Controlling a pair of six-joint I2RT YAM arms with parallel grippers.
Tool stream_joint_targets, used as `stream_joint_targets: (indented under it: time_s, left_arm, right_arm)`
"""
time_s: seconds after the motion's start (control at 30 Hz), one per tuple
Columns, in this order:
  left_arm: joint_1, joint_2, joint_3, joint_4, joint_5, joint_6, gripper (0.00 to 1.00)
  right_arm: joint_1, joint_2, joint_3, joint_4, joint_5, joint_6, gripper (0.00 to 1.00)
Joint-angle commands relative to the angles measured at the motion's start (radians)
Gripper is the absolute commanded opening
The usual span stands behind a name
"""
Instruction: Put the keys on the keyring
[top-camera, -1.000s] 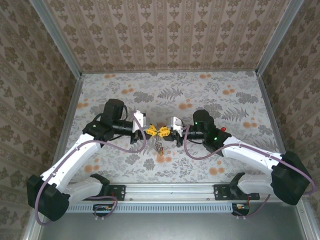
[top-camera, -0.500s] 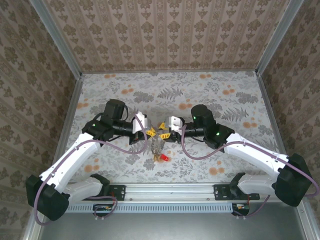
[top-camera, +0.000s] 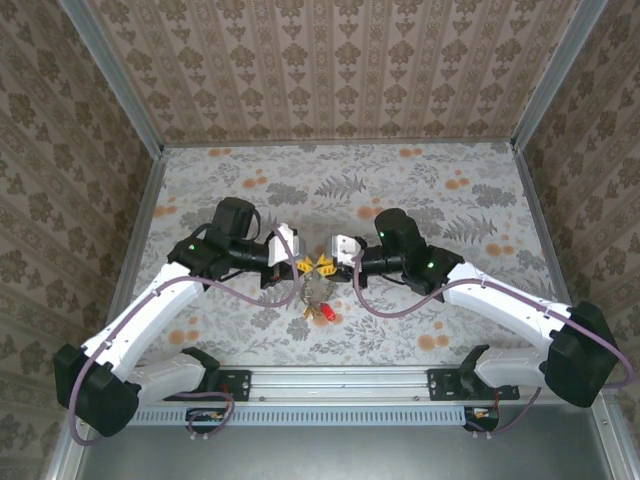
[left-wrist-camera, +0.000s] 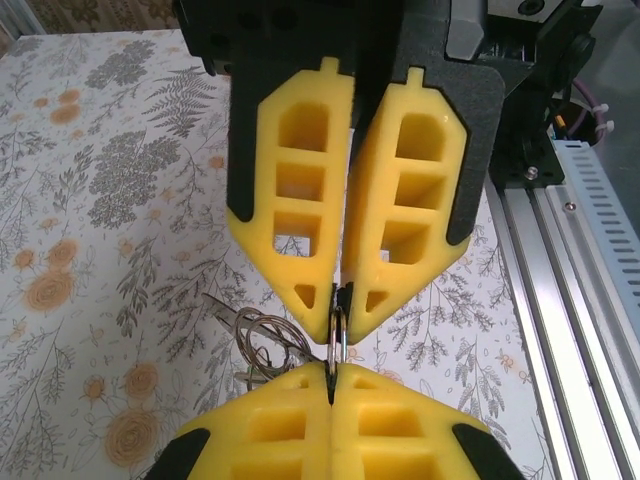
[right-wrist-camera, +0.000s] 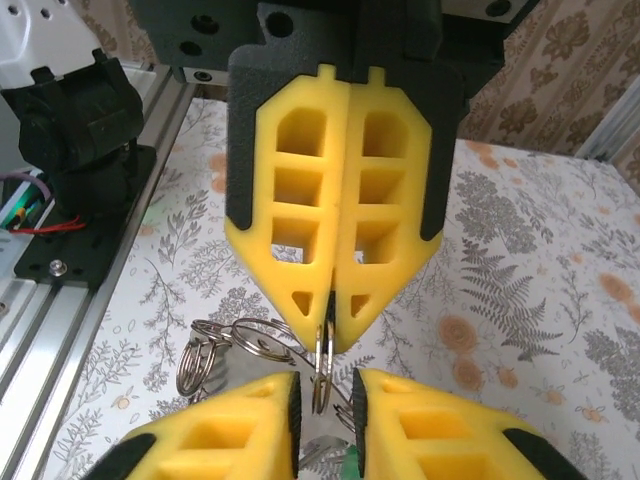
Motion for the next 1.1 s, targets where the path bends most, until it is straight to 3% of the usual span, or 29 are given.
stream_joint_targets:
  time_s: [0.0,0.03,0.13,0.3,0.63,1.07]
  left_arm:
    - [-0.006,0.004,0.043,0.003,0.030,0.000,0.00]
    - [-0.005,0.004,0.039,0.009,0.030,-0.007,0.00]
    - [0.004,-0.005,0.012,0.041,0.061,-0.051,0.18]
    - [0.025,-0.069,-0.090,0.169,0.081,-0.147,0.21]
    - [0.072,-0.087,-0.080,0.144,0.136,-0.138,0.19]
    - [0.072,-0.084,-0.087,0.229,0.151,-0.181,0.18]
  right_arm:
    - [0.006,0.013,0.027,0.023,0.012,0.030,0.00]
    - [0.005,0.011,0.018,0.054,0.015,0.045,0.00]
    - [0.000,-0.003,-0.028,0.170,-0.012,0.113,0.00]
    - [-0.013,-0.013,-0.103,0.380,-0.041,0.221,0.00]
    - [-0.021,-0.020,-0.184,0.608,-0.087,0.305,0.00]
    - [-0.019,-0.025,-0.186,0.596,-0.098,0.301,0.00]
